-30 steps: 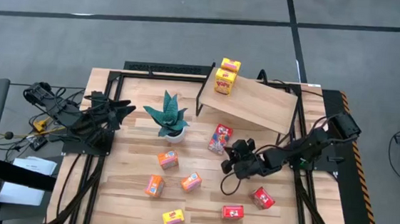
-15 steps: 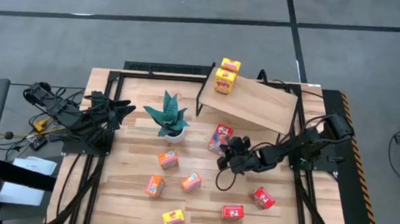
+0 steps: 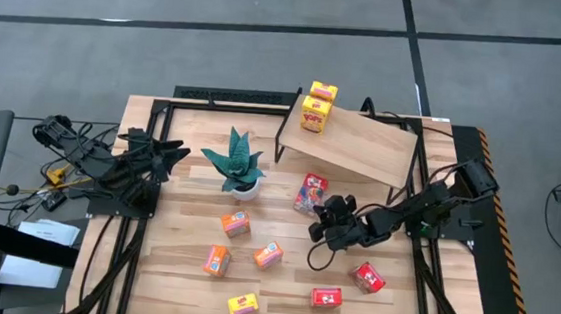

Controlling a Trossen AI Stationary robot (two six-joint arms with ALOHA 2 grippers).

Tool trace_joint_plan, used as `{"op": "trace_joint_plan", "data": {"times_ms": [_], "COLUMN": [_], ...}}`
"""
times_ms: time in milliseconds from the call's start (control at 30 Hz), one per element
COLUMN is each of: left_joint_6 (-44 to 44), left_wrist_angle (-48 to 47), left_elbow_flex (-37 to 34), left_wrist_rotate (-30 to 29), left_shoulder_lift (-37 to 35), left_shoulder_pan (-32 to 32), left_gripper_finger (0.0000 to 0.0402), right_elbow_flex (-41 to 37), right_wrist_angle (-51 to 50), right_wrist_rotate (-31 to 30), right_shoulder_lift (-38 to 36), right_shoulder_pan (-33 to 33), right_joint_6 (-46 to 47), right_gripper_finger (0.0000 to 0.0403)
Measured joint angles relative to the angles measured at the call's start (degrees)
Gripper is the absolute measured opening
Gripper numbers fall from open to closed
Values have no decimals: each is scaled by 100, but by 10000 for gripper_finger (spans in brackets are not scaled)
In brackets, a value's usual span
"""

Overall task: Stack cereal on shelf
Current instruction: Put the top red cereal box on the shelf

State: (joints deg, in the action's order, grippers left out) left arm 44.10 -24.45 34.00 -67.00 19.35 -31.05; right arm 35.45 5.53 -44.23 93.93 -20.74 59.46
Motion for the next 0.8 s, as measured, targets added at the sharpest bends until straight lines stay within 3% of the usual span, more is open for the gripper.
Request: {"op": "trace_joint_plan", "data": {"times_ms": [167, 800], "left_joint_6": [15, 18], "left_wrist_angle": [-14, -15], "left_elbow_flex": [0, 0], "left_wrist_rotate": [-35, -45], "left_shoulder_lift": [2, 2], "left_shoulder_pan": [0, 2], "left_gripper_finger": [293, 293], "right_elbow_flex": [0, -5], "right_wrist_angle": [-161, -574], "right_wrist_rotate": [-10, -146], "right_shoulder_lift": [-3, -2], "right_shoulder_pan": [-73, -284], "right_joint_6": [36, 556], "right_gripper_finger": [6, 19]}}
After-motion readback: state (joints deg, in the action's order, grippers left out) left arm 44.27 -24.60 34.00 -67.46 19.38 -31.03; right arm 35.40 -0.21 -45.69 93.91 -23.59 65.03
